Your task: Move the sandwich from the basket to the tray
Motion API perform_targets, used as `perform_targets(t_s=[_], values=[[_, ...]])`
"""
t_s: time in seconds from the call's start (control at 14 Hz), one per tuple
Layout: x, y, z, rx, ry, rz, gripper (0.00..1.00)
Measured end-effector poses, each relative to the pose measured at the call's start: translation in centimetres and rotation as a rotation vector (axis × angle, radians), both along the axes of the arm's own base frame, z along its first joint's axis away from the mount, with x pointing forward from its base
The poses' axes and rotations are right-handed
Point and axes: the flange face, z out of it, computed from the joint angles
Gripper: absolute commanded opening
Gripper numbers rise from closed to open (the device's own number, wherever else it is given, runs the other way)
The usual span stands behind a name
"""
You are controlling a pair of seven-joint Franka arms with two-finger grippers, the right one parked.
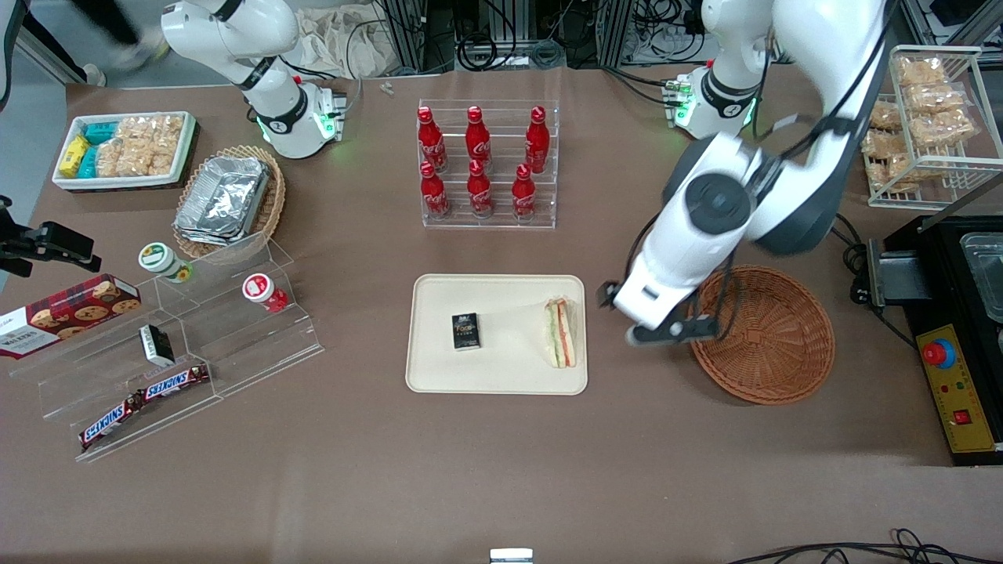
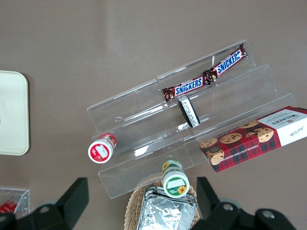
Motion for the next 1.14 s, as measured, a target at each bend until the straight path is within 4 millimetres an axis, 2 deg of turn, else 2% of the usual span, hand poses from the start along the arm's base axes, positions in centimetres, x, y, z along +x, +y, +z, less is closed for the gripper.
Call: perform_targets(t_s=[0.21, 0.36, 0.57, 0.64, 0.71, 1.14], values=[[-2.7, 8.9, 2.3, 0.020, 0.017, -0.091, 1.00], [-2.9, 14.2, 4.0, 0.023, 0.058, -0.177, 1.00], [-1.9, 21.3, 7.0, 0.008, 0.102, -0.288, 1.00], [-1.5, 22.6, 7.9, 0.005, 0.099, -0.295, 1.00], [-1.0, 23.1, 8.5, 0.005, 0.093, -0.295, 1.00], [3.0, 22.1, 9.5, 0.019, 0.089, -0.309, 1.00]])
